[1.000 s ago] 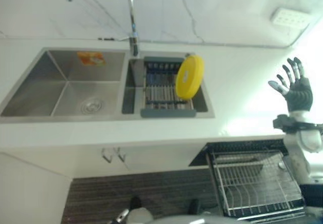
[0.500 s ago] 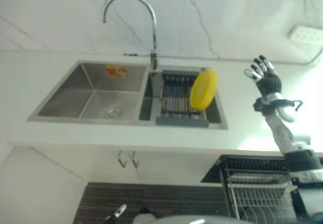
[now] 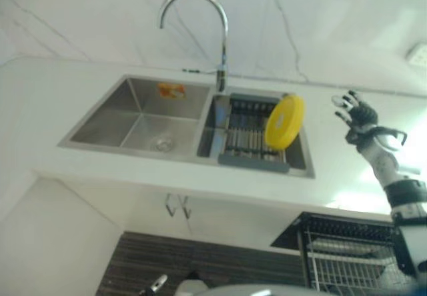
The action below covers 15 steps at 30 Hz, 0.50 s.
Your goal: Place the dishes in the dishwasher.
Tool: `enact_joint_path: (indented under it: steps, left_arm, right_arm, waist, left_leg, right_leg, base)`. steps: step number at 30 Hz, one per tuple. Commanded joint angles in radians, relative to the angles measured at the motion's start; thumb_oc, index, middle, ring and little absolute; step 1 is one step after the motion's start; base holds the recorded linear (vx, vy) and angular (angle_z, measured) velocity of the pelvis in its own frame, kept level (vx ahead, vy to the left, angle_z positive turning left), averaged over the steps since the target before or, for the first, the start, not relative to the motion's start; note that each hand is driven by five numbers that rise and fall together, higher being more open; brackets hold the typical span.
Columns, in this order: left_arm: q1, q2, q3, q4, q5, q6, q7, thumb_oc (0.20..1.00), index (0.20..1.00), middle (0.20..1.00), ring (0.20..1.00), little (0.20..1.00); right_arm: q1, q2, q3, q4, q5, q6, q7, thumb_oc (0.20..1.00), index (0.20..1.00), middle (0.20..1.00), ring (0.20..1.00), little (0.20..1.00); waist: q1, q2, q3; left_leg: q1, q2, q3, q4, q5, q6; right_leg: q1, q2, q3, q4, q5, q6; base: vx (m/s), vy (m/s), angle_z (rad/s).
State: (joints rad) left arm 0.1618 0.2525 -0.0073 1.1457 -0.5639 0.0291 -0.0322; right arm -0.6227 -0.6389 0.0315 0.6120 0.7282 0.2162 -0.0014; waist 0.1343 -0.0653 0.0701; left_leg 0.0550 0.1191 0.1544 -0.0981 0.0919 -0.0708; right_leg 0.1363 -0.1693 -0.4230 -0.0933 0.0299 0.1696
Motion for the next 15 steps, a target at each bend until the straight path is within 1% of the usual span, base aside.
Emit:
enact_joint_path:
  steps: [1,8,15]
  left_arm:
    - [-0.065,0.036,-0.072,0.015,0.000,0.007,0.017,1.000,1.000,1.000,1.000,1.000]
    - [-0.069,0.045,-0.086,-0.002,-0.014,0.025,0.025,1.000,1.000,1.000,1.000,1.000]
    - [-0.066,0.046,-0.095,-0.019,-0.025,0.033,0.033,1.000,1.000,1.000,1.000,1.000]
  right_arm:
    - [-0.146,-0.105,0.044,0.037,0.028,-0.005,0.023,1.000,1.000,1.000,1.000,1.000]
    - [-0.208,-0.111,0.087,0.116,0.023,0.044,0.046,1.000,1.000,1.000,1.000,1.000]
    - [-0.245,-0.112,0.117,0.145,0.017,0.058,0.062,1.000,1.000,1.000,1.000,1.000]
  waist:
    - [0.051,-0.014,0.014]
    - [0.072,-0.012,0.023]
    - [0.088,-0.012,0.028]
  left_leg:
    - [0.043,-0.036,0.003,0.011,-0.140,-0.012]
    - [0.038,-0.042,-0.018,0.011,-0.132,-0.017]
    - [0.034,-0.042,-0.029,0.011,-0.126,-0.020]
  right_leg:
    - [0.059,0.000,0.003,0.015,-0.046,-0.011]
    - [0.067,0.002,-0.011,0.013,-0.047,-0.014]
    - [0.074,0.001,-0.026,0.012,-0.047,-0.013]
  base:
    - [0.00,0.000,0.10]
    - [-0.02,0.013,0.12]
    - [-0.01,0.004,0.03]
